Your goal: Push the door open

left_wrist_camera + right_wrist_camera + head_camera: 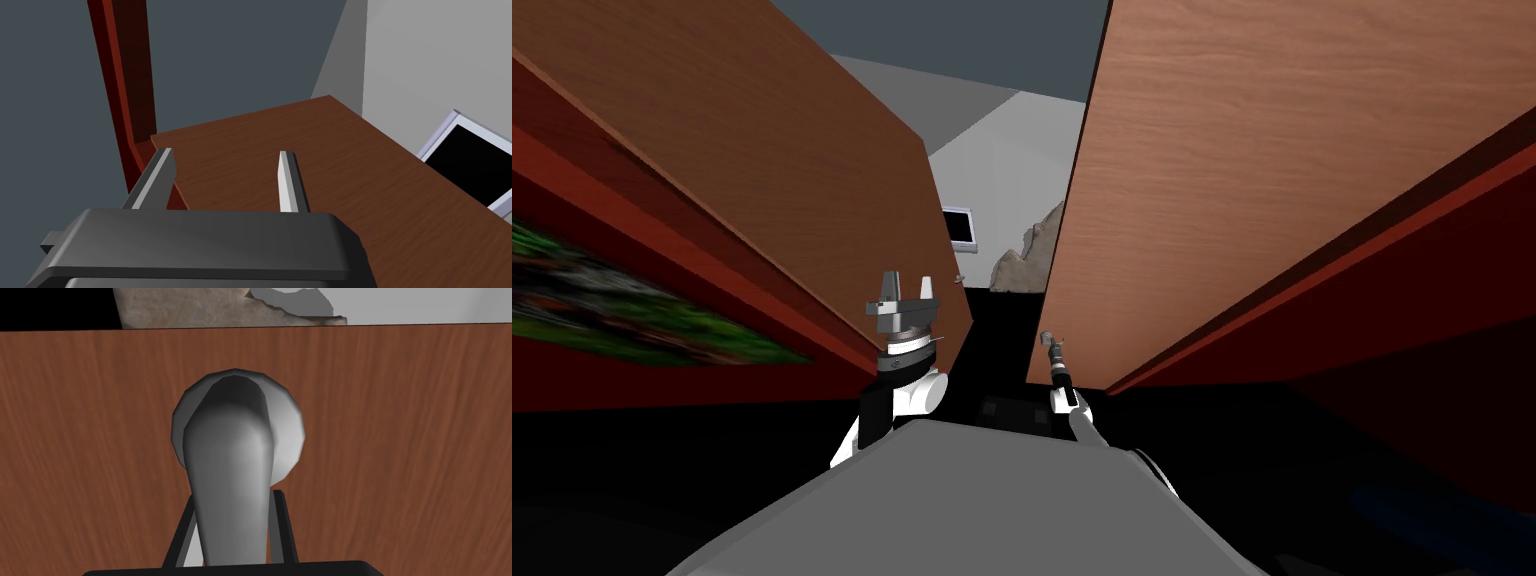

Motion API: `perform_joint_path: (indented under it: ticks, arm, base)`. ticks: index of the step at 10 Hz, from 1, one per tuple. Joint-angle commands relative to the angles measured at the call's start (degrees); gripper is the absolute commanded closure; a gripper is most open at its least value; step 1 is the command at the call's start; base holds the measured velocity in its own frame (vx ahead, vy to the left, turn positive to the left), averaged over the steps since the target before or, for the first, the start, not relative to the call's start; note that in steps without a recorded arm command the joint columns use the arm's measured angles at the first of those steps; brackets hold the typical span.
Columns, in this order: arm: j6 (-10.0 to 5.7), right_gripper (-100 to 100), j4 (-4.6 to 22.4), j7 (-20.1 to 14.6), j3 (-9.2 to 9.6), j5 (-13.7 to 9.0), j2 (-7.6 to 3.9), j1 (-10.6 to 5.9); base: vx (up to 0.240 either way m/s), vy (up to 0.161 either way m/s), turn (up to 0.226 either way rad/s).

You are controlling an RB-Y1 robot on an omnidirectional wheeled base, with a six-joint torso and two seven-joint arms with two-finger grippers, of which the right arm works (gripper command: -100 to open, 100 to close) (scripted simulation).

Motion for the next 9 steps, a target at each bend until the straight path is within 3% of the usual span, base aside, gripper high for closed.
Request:
perform_joint_path:
  ticks: [1,6,9]
  arm:
    - [-0.6,100,0.3,0.1,-1.12,-0.5,-0.85,-0.52]
    - [-0.69,100,0.5,0.9,-3.4,-1.7,-1.69,-0.5]
    - [-0.79,100,0.6,1.6,-5.7,-2.8,-2.29,-0.48]
  base:
    - [0.176,0.045,-0.044]
    - [0.167,0.078,-0.047]
    - [0.17,0.085,-0.068]
